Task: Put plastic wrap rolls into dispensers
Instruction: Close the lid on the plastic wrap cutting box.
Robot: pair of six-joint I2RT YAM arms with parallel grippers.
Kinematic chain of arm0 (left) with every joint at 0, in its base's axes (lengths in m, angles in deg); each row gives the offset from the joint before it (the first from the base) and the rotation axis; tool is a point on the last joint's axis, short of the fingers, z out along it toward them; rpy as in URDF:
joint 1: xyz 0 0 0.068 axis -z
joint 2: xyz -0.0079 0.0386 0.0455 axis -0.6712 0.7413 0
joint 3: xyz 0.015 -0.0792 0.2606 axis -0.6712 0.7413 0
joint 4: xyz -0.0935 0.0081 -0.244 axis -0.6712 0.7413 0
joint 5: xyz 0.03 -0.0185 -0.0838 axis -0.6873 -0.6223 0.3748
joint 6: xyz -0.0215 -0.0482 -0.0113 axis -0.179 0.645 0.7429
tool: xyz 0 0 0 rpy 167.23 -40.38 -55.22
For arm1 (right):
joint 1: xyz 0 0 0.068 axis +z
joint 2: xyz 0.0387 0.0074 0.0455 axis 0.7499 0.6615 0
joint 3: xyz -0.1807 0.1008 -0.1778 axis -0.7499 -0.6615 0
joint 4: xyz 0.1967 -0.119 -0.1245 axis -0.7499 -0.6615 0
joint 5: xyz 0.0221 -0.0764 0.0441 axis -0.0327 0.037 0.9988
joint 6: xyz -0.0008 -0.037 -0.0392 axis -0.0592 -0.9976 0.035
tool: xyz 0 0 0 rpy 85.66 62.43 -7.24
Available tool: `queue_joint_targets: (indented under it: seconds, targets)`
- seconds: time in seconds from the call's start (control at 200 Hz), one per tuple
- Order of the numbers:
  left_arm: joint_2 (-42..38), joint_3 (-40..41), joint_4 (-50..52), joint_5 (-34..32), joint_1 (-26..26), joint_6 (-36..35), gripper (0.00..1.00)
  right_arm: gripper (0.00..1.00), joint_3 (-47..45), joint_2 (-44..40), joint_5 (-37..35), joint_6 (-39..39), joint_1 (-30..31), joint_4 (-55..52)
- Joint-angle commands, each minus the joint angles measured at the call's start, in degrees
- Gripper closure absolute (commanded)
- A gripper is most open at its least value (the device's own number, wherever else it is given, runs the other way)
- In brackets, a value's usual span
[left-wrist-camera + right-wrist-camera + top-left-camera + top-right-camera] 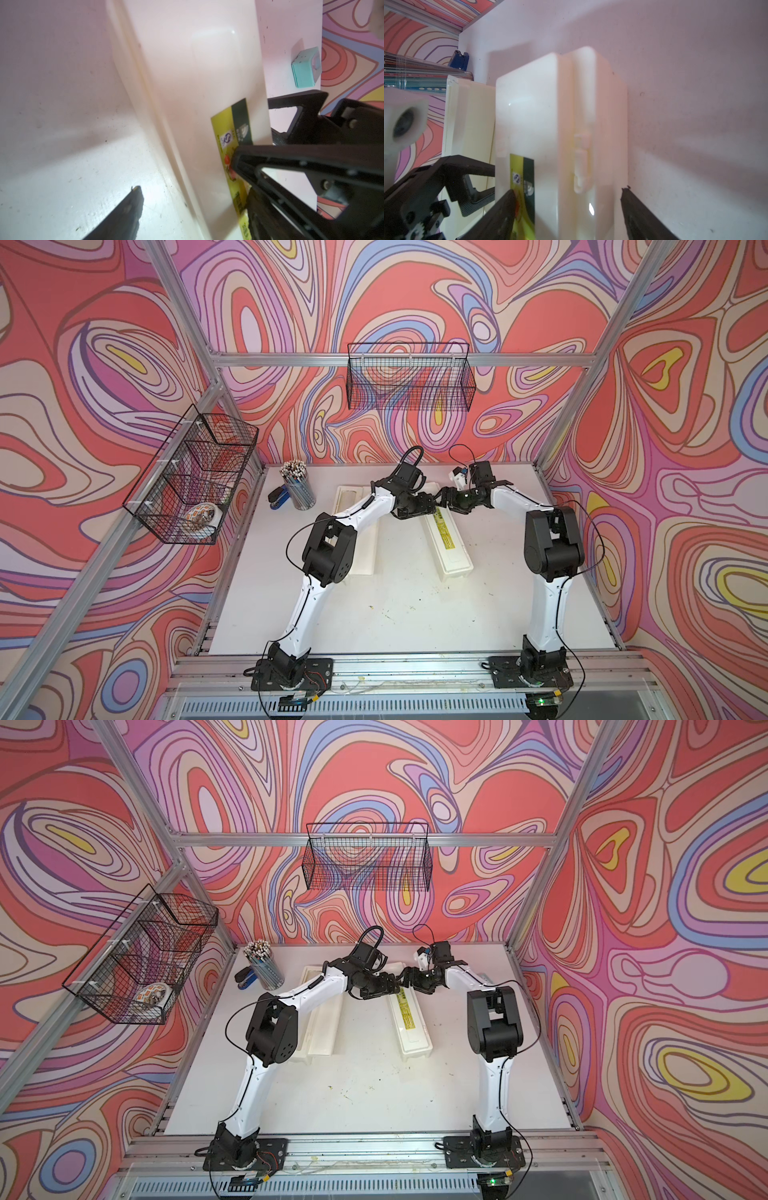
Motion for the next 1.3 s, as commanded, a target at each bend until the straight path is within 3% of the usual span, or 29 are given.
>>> queue_joint_targets:
  seconds: [0.0, 0.225, 0.486, 0.501, 0.521, 0.541, 0.751, 0.982, 1.292]
  targets:
    - [5.3, 3.4, -3.5, -2.1, -0.1, 3.7, 0.26, 0.2, -6.0, 3.5, -2.6, -1.5, 3.0, -12.3]
    - [6.0, 7.4, -5.3, -1.1, -0.6, 8.1, 0.5, 0.22, -7.4, 3.0, -4.6, -1.6, 3.0, -12.4]
    - [-4.3, 5.6, -6.6, -8.4, -0.8, -1.2, 0.21, 0.14, -7.0, -4.9, -11.8, -2.3, 3.1, -9.2]
    - [-4.8, 5.0, -6.4, -8.5, -0.9, -1.8, 0.2, 0.12, -6.7, -5.3, -12.2, -2.3, 3.1, -9.0]
    - [-5.3, 4.4, -6.0, -8.8, -0.9, -2.6, 0.19, 0.03, -6.3, -5.8, -12.7, -2.3, 3.0, -9.0]
    - [-5.9, 3.7, -5.4, -9.3, -1.1, -3.3, 0.19, 0.02, -5.9, -6.3, -13.3, -2.3, 3.0, -9.1]
    - [-11.8, 4.2, -5.4, -10.4, -2.6, -5.3, 0.17, 0.02, -2.9, -10.5, -18.4, -0.7, 3.2, -9.7]
    - [-18.2, 13.5, -9.7, -5.6, -5.6, -5.0, 0.2, 0.02, -4.1, -15.1, -28.2, -0.4, 7.1, -10.4]
    - [-24.3, 25.1, -11.8, -4.6, -6.2, -5.3, 0.22, 0.07, -2.2, -12.0, -33.2, -0.2, 12.9, -12.1]
